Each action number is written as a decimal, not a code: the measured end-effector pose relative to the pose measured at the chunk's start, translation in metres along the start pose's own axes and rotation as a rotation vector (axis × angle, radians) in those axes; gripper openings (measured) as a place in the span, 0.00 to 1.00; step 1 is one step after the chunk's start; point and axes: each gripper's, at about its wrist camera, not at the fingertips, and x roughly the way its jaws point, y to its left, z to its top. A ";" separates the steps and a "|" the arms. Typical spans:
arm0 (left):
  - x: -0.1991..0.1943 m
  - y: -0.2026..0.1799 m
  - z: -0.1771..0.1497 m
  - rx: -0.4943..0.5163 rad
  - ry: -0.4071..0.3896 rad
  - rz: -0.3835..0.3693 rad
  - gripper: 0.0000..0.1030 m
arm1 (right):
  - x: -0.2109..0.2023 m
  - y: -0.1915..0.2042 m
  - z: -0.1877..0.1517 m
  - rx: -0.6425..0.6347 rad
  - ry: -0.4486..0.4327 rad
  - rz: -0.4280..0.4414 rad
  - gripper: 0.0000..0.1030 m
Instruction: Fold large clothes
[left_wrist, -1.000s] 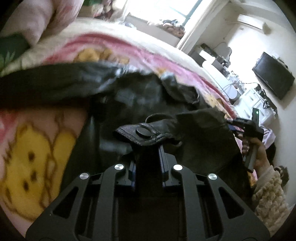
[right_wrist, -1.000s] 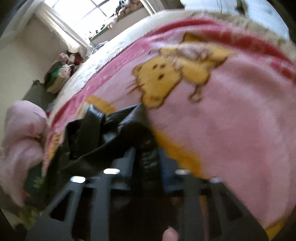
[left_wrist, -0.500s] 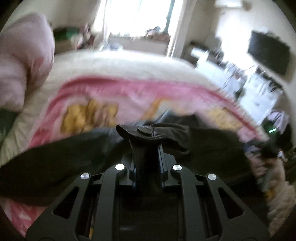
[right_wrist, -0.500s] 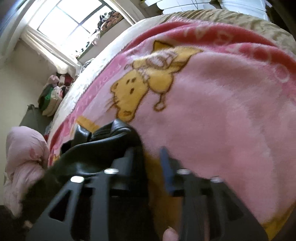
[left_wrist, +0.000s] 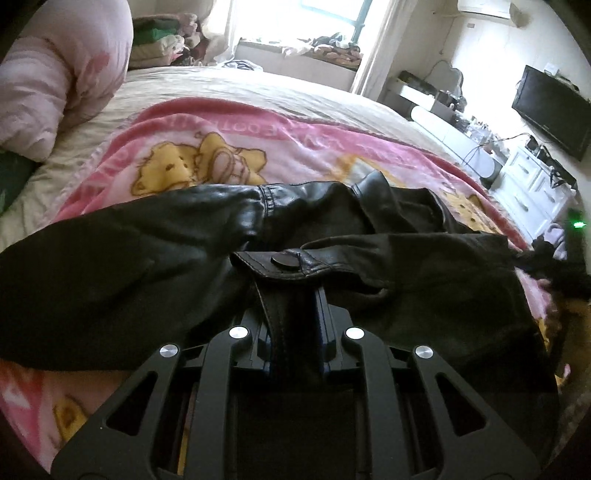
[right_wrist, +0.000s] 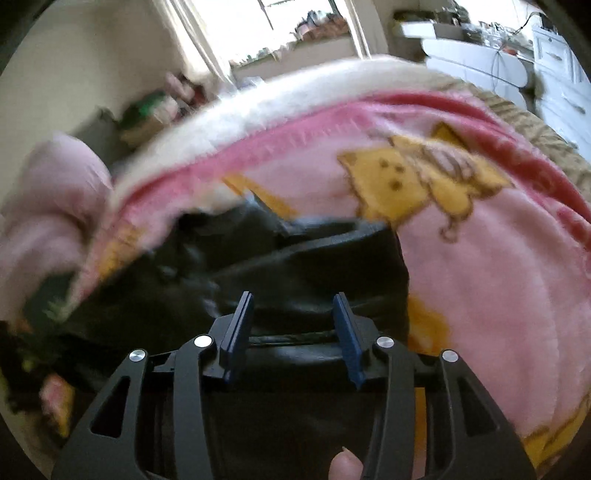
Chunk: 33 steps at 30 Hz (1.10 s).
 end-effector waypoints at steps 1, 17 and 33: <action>0.002 0.001 0.001 -0.008 0.006 -0.017 0.12 | 0.010 -0.004 -0.001 0.007 0.033 -0.029 0.39; -0.020 0.005 0.011 -0.027 -0.038 0.044 0.51 | -0.065 0.019 -0.027 -0.094 -0.081 0.059 0.63; 0.013 -0.035 -0.031 0.116 0.160 0.063 0.68 | -0.089 0.056 -0.079 -0.218 -0.146 0.086 0.73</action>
